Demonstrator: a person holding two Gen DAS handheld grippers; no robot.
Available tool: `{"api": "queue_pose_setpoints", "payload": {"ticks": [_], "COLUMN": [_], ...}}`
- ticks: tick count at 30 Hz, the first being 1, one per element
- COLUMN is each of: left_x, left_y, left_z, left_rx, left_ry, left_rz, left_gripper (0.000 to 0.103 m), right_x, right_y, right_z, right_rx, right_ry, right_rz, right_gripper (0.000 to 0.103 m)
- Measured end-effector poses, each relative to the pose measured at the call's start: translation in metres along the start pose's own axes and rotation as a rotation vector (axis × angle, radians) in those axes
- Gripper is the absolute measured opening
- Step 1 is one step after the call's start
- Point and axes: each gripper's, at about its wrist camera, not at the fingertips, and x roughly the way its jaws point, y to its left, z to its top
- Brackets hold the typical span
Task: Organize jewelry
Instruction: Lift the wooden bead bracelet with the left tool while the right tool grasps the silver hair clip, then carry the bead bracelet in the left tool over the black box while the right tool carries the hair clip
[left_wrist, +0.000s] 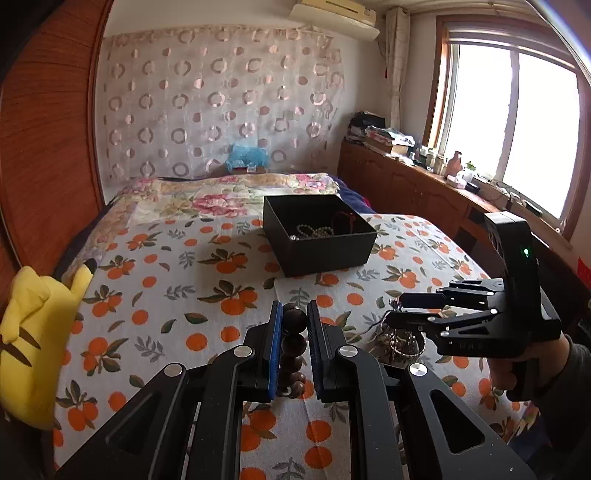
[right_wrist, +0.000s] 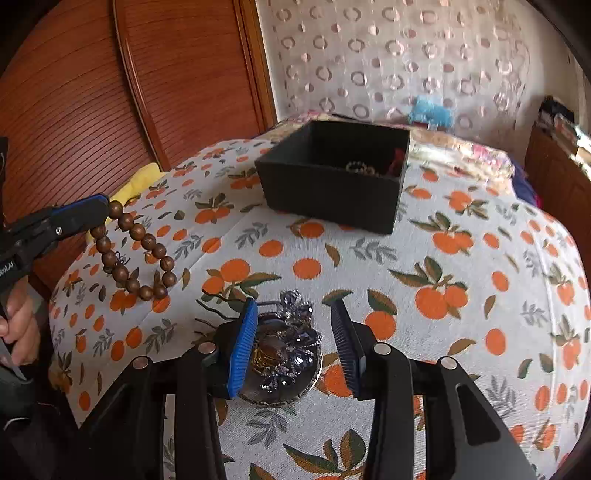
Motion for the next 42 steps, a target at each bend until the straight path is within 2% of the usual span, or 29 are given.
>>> {"api": "queue_pose_setpoints", "payload": {"ticks": [2, 3, 5, 6, 19, 28, 34, 42], "left_x": [0.002, 0.003, 0.004, 0.004, 0.008, 0.008, 0.011, 0.009], "left_y": [0.000, 0.000, 0.000, -0.001, -0.005, -0.004, -0.011, -0.017], "left_z": [-0.002, -0.003, -0.005, -0.005, -0.007, -0.007, -0.008, 0.013], "left_rx": [-0.004, -0.005, -0.005, -0.005, -0.005, -0.005, 0.003, 0.035], "left_ry": [0.008, 0.011, 0.015, 0.015, 0.020, 0.020, 0.019, -0.017], "left_rz": [-0.003, -0.004, -0.006, -0.007, -0.009, -0.009, -0.014, -0.022], "left_gripper": [0.012, 0.012, 0.012, 0.012, 0.012, 0.012, 0.012, 0.012], "right_x": [0.002, 0.002, -0.002, -0.003, -0.036, -0.045, -0.052, -0.061], "right_y": [-0.004, -0.005, -0.005, -0.005, 0.009, -0.005, -0.016, -0.021], "right_z": [-0.001, -0.002, -0.002, -0.002, 0.018, 0.028, 0.026, 0.031], "right_rx": [0.017, 0.016, 0.008, 0.006, -0.138, -0.201, -0.193, -0.148], "right_ry": [0.011, 0.011, 0.003, 0.006, -0.048, 0.001, 0.006, -0.052], "right_rz": [0.025, 0.032, 0.042, 0.042, -0.080, -0.183, -0.206, -0.186], "right_gripper": [0.043, 0.034, 0.024, 0.023, 0.023, 0.023, 0.023, 0.023]}}
